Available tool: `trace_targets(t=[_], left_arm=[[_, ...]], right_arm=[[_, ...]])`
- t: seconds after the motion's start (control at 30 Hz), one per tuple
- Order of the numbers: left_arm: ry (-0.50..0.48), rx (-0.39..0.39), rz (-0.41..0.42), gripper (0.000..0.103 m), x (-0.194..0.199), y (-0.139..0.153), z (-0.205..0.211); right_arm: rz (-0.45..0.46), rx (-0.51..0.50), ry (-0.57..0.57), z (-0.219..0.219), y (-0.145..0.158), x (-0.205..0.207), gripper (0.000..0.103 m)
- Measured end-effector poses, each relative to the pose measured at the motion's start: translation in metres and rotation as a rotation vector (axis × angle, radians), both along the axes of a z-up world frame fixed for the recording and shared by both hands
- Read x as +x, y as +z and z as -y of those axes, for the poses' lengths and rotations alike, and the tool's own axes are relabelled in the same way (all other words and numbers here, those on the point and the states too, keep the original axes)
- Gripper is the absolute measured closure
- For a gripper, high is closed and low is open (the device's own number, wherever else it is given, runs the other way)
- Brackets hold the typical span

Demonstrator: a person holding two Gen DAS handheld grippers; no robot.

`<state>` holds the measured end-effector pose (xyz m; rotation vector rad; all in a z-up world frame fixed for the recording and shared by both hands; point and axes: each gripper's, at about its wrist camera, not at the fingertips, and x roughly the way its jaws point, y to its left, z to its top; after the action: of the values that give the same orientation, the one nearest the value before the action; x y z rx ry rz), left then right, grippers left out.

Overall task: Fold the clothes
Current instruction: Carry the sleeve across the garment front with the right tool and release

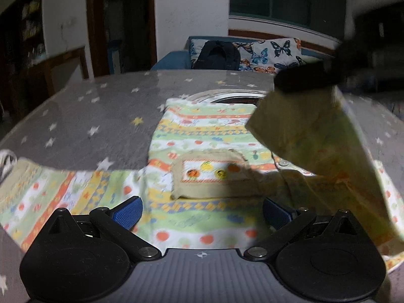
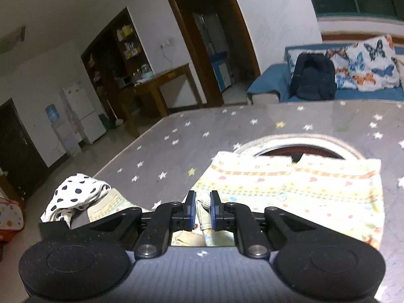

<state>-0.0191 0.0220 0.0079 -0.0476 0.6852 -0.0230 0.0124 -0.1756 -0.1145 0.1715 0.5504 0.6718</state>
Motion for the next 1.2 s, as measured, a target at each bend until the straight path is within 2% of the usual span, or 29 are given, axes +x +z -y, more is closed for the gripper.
trace_targets(t=[0.13,0.37,0.57,0.7,0.9,1.0,1.07,1.2], left_arm=[[0.009,-0.052,-0.005,0.000,-0.007,0.005,-0.013],[0.033,-0.070,0.033,0.000,-0.023,0.021,-0.026],[0.116,-0.104,0.098,0.000,-0.032,0.043,-0.039],[0.043,-0.171,0.116,0.000,-0.029,0.052,-0.030],[-0.108,-0.111,0.142,0.000,-0.026,0.050,0.018],[-0.138,-0.060,0.123,0.002,-0.022,0.040,0.035],[-0.138,-0.036,0.100,0.011,-0.018,0.032,0.038],[-0.117,-0.018,0.045,0.022,-0.012,0.016,0.034]], right_arm=[[-0.064,-0.002,0.050,-0.007,-0.010,0.007,0.081],[-0.017,-0.013,0.042,0.016,0.002,-0.006,0.065],[0.025,-0.149,-0.066,0.069,-0.001,-0.029,0.065],[-0.032,-0.209,-0.128,0.104,-0.025,-0.049,0.065],[-0.072,-0.207,-0.146,0.121,-0.055,-0.067,0.065],[-0.068,-0.220,-0.149,0.119,-0.064,-0.067,0.067],[-0.078,-0.240,-0.150,0.118,-0.070,-0.064,0.068],[-0.094,-0.248,-0.162,0.123,-0.073,-0.062,0.069]])
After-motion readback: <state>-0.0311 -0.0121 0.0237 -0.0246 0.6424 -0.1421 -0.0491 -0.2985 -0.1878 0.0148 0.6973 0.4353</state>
